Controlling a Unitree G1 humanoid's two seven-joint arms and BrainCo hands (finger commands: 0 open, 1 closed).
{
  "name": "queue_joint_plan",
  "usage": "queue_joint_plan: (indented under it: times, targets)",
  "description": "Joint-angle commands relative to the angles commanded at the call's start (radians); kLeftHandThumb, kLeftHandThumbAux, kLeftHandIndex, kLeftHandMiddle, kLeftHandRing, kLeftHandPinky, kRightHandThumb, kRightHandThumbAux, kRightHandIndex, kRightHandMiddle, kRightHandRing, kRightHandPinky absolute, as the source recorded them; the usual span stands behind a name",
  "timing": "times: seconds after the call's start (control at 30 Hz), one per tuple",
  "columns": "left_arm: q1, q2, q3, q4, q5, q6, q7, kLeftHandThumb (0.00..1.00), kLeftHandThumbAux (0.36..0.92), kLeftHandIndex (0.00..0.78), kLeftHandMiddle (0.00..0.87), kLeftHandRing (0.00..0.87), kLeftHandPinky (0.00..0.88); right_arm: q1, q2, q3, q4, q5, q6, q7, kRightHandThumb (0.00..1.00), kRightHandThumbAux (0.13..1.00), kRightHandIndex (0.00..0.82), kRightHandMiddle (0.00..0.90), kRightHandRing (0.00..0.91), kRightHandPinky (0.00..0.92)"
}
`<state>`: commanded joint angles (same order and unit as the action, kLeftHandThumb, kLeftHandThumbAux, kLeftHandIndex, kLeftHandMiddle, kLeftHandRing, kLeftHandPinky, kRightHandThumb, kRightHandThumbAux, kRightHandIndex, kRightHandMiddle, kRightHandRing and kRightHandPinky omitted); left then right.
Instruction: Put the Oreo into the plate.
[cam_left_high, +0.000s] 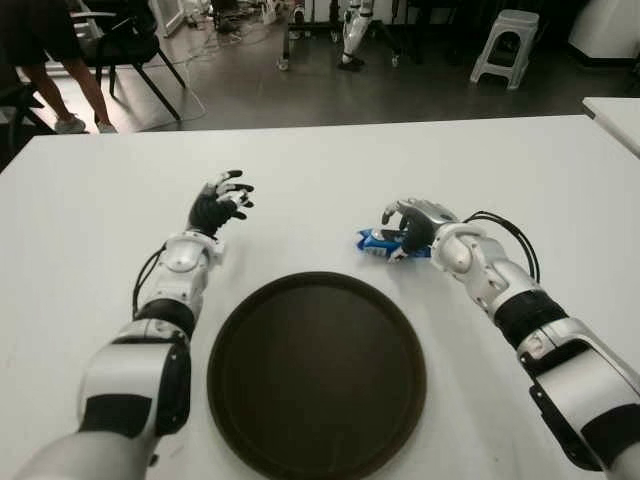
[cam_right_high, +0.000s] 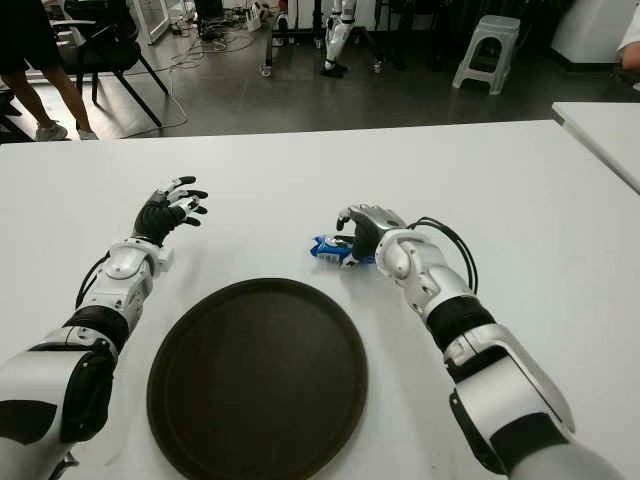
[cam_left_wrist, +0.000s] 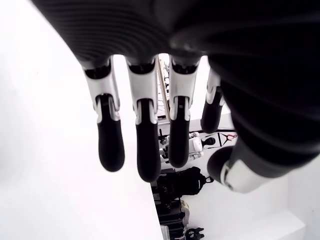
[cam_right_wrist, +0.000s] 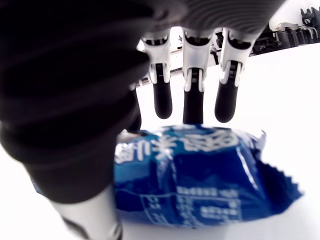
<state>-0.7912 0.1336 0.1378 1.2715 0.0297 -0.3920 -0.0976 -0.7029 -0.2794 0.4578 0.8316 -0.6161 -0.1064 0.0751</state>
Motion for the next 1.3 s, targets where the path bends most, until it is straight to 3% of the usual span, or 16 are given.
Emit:
queue_joint_plan:
  times: [0.4,0.7,0.9,1.07,1.3]
  targets:
    - [0.000,-0.002,-0.001,-0.003,0.001,0.005,-0.001,0.201,0.651,0.189,0.328,0.401,0.451,0.049,-0.031,-0.002,-0.100,0.001,-0.001,0.037,0.000,0.832,0.265,0.272,0.259,0.217]
    - [0.001,-0.003,-0.007,-0.007,0.006,0.003,0.000,0.192,0.662,0.187,0.329,0.402,0.443,0.074,-0.061,0.008,-0.162,-0.015,-0.011,0.064,0.000,0.823,0.228,0.250,0.240,0.217]
    - [0.000,-0.006,-0.004,-0.009,0.001,0.007,-0.006,0.201,0.665,0.192,0.339,0.414,0.455,0.087,-0.081,0.018,-0.184,-0.027,-0.050,0.063,0.000,0.839,0.285,0.272,0.263,0.250]
    - [0.001,-0.007,-0.006,-0.010,0.003,0.008,-0.006,0.181,0.644,0.181,0.329,0.404,0.442,0.099,-0.092,0.020,-0.202,-0.032,-0.072,0.069,0.000,0.841,0.240,0.230,0.218,0.194]
    - [0.001,-0.008,-0.007,-0.011,0.005,0.009,-0.002,0.190,0.658,0.183,0.339,0.412,0.438,0.113,-0.099,0.011,-0.223,-0.029,-0.090,0.082,0.000,0.837,0.214,0.208,0.200,0.193]
